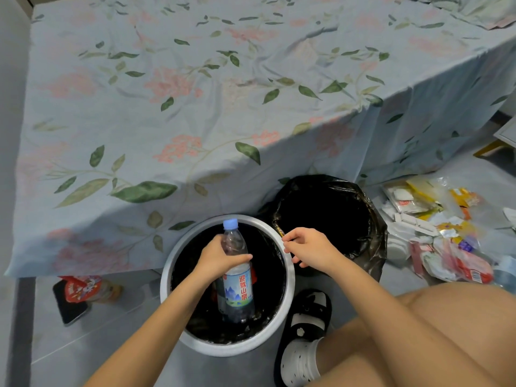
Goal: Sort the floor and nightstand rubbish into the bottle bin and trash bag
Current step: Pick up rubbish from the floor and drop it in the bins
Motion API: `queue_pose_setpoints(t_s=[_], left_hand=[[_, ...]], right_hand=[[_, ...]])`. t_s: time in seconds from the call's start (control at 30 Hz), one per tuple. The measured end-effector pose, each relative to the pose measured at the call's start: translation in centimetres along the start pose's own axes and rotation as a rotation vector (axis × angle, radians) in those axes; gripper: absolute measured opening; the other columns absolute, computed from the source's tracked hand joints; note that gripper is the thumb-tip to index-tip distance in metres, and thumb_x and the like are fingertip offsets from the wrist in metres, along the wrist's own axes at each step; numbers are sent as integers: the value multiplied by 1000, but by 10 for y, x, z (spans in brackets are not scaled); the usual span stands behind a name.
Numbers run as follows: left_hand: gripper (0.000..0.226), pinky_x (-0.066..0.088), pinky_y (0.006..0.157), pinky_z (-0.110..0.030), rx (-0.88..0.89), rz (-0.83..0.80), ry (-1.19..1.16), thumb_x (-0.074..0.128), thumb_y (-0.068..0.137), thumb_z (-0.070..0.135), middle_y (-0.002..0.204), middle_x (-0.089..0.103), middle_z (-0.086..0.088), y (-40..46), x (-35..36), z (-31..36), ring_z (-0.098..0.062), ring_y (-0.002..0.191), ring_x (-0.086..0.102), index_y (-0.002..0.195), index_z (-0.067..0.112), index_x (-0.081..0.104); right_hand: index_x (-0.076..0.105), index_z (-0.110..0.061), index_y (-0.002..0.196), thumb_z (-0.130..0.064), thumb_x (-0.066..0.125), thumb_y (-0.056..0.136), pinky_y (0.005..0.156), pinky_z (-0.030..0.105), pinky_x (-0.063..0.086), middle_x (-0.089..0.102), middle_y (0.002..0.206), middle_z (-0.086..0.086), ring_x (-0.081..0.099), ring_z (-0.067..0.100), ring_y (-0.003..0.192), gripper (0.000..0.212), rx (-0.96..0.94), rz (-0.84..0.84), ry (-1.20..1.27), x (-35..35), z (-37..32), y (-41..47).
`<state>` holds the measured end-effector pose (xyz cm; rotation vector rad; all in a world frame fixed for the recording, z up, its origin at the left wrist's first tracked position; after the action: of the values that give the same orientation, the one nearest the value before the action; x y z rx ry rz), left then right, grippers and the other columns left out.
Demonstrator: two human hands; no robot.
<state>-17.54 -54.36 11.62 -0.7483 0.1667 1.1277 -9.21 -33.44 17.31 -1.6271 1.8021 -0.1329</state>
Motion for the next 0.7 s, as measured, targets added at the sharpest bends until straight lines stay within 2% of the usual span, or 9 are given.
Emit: queue_pose_setpoints(t_s=[0.17, 0.3, 0.43, 0.57, 0.7], left_hand=[[57, 43, 62, -13, 25, -70, 100, 89, 61, 35, 96, 63, 9, 2, 36, -11, -10, 91, 63, 105, 21, 56], [69, 53, 84, -31, 63, -80, 313, 85, 56, 50, 106, 62, 10, 6, 53, -13, -12, 99, 61, 112, 24, 54], [74, 39, 91, -36, 79, -69, 667, 69, 61, 70, 110, 64, 7, 5, 66, -16, -18, 107, 59, 116, 24, 52], [77, 33, 93, -40, 61, -39, 784, 62, 60, 78, 111, 63, 6, 8, 68, -19, -21, 110, 54, 115, 25, 52], [98, 34, 98, -43, 43, 14, 781, 63, 56, 80, 130, 54, 2, 5, 63, -10, -25, 124, 46, 135, 27, 41]], right_hand=[[62, -19, 102, -16, 56, 88, 56, 21, 50, 69, 101, 10, 61, 11, 69, 15, 15, -2, -42, 0, 2, -1], [61, -19, 104, -16, 55, 89, 56, 21, 50, 69, 102, 10, 60, 11, 68, 16, 28, -7, -49, -1, 6, -1], [61, -20, 103, -15, 54, 89, 56, 21, 50, 70, 102, 9, 59, 11, 67, 16, 42, -14, -38, -3, 9, -2], [60, -21, 101, -16, 53, 90, 58, 22, 51, 70, 100, 7, 60, 11, 67, 14, 49, -13, -30, -6, 11, -5], [59, -22, 101, -18, 53, 91, 58, 21, 50, 70, 99, 5, 59, 11, 68, 13, 50, 0, 5, -11, 9, -8]])
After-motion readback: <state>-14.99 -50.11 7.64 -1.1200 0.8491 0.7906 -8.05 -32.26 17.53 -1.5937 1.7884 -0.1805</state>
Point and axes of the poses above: each hand's wrist, its own y-axis towards the middle knuckle, its own x-axis out of the palm, z = x × y, the point moved 6 cm from there along y, towards the middle knuckle
